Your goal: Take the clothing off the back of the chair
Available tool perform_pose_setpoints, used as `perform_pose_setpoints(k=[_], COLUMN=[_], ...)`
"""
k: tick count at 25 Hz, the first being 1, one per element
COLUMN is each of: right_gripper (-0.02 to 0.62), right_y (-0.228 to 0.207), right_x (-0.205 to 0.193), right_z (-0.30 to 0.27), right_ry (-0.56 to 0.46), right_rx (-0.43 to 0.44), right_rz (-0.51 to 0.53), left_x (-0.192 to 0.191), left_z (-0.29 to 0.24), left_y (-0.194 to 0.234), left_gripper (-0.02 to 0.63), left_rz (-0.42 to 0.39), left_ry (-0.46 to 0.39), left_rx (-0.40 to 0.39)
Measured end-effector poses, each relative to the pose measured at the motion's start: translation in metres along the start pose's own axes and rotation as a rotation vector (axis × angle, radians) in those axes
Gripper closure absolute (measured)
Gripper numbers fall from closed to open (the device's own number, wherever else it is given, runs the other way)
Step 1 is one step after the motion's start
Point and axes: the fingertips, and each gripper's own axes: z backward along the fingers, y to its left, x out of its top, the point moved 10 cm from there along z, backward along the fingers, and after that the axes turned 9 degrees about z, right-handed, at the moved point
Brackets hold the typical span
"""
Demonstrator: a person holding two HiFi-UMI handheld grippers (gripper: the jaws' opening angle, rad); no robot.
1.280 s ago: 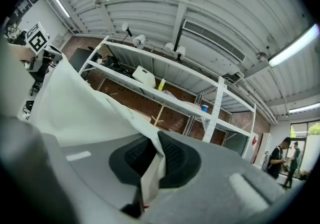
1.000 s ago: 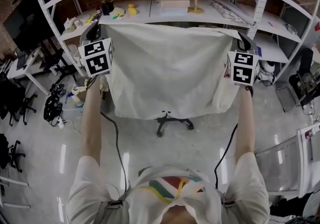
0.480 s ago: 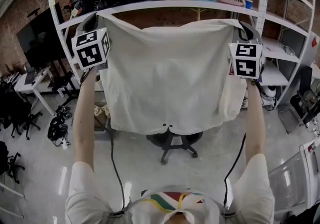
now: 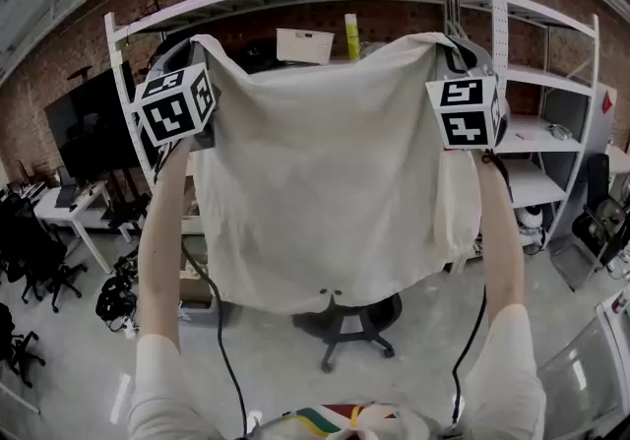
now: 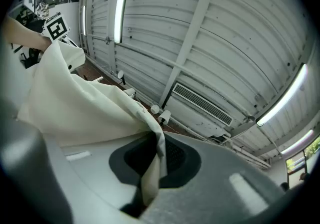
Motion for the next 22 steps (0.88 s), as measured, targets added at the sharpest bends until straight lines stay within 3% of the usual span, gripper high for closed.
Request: perform_pose_setpoints(k=[10,22], right_gripper=[0.589,0.589], right_y=[-0.026,-0.020], right_x=[0.047,0.054], right_z=[0.008,0.049], right_ry=[-0.094,-0.137], right_rx=[-0.026,-0.017], right_rz=[0.010,-0.010], left_x=[0.056,0.055], left_z=[0.008,0.044], left_y=[-0.020,-0.032], left_gripper=[0.583,0.583], left_rz=[-0.014,0.034], left_ry=[-0.075,-0.083], left_rx=[-0.029,-0.129])
